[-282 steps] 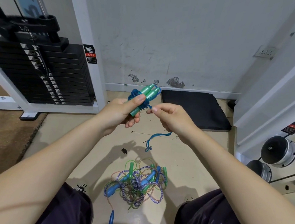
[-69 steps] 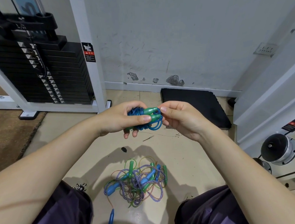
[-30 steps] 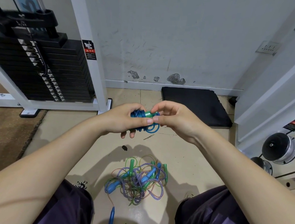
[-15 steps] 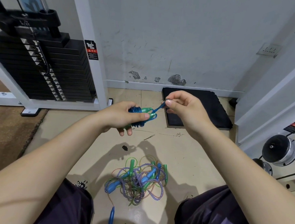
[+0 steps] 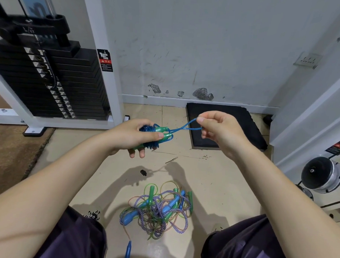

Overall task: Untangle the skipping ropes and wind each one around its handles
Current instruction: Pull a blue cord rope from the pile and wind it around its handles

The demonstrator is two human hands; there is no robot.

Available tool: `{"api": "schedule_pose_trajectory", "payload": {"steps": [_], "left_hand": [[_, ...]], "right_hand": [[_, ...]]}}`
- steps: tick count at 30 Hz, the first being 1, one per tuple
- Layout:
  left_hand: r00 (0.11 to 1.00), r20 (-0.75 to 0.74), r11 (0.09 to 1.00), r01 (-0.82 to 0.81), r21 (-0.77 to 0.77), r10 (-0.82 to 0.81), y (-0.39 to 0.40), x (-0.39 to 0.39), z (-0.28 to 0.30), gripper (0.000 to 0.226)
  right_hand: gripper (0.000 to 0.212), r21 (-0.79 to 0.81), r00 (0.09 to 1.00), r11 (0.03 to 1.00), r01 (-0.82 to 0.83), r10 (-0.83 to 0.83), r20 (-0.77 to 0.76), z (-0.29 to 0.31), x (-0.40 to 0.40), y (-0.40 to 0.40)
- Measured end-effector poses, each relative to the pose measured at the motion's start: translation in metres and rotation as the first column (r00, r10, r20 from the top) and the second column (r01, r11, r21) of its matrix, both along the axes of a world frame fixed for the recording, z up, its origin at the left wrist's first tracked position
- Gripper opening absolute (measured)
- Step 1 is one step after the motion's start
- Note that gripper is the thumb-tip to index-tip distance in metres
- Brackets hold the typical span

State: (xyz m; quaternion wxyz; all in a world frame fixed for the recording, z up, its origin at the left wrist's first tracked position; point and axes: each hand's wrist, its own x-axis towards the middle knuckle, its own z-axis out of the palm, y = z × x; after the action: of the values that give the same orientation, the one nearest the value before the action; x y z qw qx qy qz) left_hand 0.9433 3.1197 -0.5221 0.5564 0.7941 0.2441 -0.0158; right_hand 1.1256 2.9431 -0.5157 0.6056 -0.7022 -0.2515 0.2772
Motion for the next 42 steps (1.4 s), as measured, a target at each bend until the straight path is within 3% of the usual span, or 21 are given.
{"api": "schedule_pose_trajectory", "payload": {"steps": [4, 7, 11, 16, 20, 27, 35, 42], "left_hand": [[1.0, 0.011, 1.0, -0.015, 0.004, 0.015, 0.002, -0.002, -0.003, 0.023], [0.999, 0.028, 1.0, -0.018, -0.007, 0.018, 0.003, -0.003, -0.002, 0.02], [0.999, 0.033, 0.998, 0.044, -0.055, -0.042, 0.0, -0.002, -0.003, 0.029], [0.989, 0.093, 0.988, 0.123, -0.089, -0.115, -0.003, -0.002, 0.0, 0.04], [0.991, 0.085, 0.988, 0.115, -0.099, -0.107, -0.002, -0.002, -0.002, 0.031], [0.991, 0.08, 0.986, 0.117, -0.118, -0.108, -0.002, -0.002, -0.007, 0.037], [0.985, 0.113, 0.981, 0.145, -0.129, -0.131, -0.011, 0.001, -0.008, 0.041], [0.989, 0.089, 0.991, -0.114, -0.063, 0.119, 0.021, 0.034, -0.003, 0.037]], "right_hand": [[0.01, -0.119, 0.995, 0.989, -0.088, 0.093, 0.036, -0.003, 0.0, 0.0], [0.024, -0.126, 0.995, 0.988, -0.094, 0.096, 0.016, -0.004, 0.004, -0.003], [0.029, -0.057, 0.997, 0.997, -0.049, 0.046, -0.065, -0.005, 0.005, 0.0], [0.039, -0.022, 0.997, 0.998, 0.052, -0.053, -0.055, -0.007, 0.008, 0.0], [0.038, -0.017, 0.993, 0.993, 0.115, -0.115, -0.002, -0.01, 0.008, 0.0], [0.033, -0.022, 0.967, 0.975, 0.221, -0.216, 0.135, -0.014, 0.01, -0.001], [0.034, -0.018, 0.951, 0.957, 0.291, -0.287, 0.117, -0.015, 0.016, 0.001], [0.047, 0.021, 0.963, 0.964, 0.265, -0.265, 0.044, -0.002, 0.034, 0.048]]}}
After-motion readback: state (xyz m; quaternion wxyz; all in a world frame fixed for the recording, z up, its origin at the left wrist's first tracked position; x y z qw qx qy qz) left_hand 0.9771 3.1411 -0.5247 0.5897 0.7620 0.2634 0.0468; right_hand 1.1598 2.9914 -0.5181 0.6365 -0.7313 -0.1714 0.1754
